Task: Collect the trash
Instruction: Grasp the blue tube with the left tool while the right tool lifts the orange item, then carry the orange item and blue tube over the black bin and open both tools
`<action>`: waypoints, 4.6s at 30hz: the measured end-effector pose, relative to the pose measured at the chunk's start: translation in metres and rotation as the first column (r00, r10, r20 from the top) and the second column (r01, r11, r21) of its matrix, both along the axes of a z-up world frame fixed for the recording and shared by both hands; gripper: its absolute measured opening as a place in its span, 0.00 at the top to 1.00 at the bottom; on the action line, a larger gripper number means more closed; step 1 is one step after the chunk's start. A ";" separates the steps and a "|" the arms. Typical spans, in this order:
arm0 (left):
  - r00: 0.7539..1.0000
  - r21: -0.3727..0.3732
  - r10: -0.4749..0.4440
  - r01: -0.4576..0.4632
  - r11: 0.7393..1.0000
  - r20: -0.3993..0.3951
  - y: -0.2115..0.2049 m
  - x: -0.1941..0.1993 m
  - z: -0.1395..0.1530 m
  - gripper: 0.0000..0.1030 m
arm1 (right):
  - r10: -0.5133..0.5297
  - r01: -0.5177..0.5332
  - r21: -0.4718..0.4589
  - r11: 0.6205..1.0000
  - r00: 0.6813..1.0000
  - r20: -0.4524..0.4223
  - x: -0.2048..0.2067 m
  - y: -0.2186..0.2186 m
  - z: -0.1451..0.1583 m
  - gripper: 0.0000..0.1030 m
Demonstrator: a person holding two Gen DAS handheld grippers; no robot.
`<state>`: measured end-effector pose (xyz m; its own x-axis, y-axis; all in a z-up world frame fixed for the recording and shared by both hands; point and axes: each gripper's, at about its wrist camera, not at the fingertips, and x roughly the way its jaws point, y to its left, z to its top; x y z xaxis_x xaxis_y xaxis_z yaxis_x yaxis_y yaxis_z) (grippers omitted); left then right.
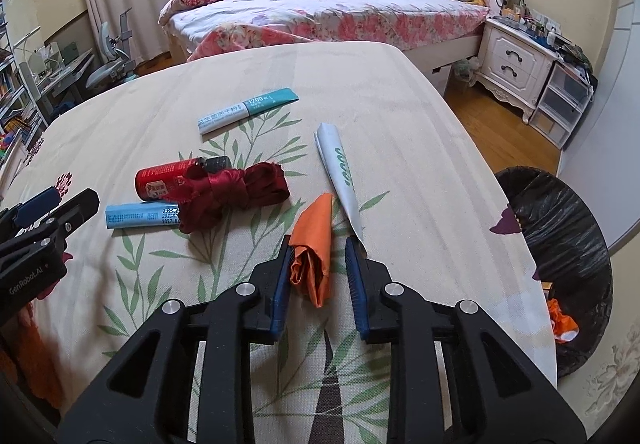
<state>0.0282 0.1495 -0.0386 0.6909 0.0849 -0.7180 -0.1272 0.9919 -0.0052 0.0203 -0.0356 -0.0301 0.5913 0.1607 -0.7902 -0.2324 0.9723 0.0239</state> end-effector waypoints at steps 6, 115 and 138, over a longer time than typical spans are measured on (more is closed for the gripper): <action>1.000 -0.001 -0.024 0.024 1.000 -0.008 -0.005 0.007 -0.001 0.28 | 0.005 -0.005 -0.004 1.000 1.000 0.000 -0.001 -0.001 0.000 0.87; 0.863 0.030 -0.499 0.498 0.867 0.080 -0.284 0.079 0.012 0.81 | -0.520 0.521 0.036 0.853 0.841 0.150 0.019 -0.233 0.010 0.87; 0.870 0.039 -0.491 0.490 0.871 0.034 -0.302 0.093 0.002 0.36 | -0.582 0.585 0.032 0.810 0.797 0.159 0.018 -0.257 0.005 0.64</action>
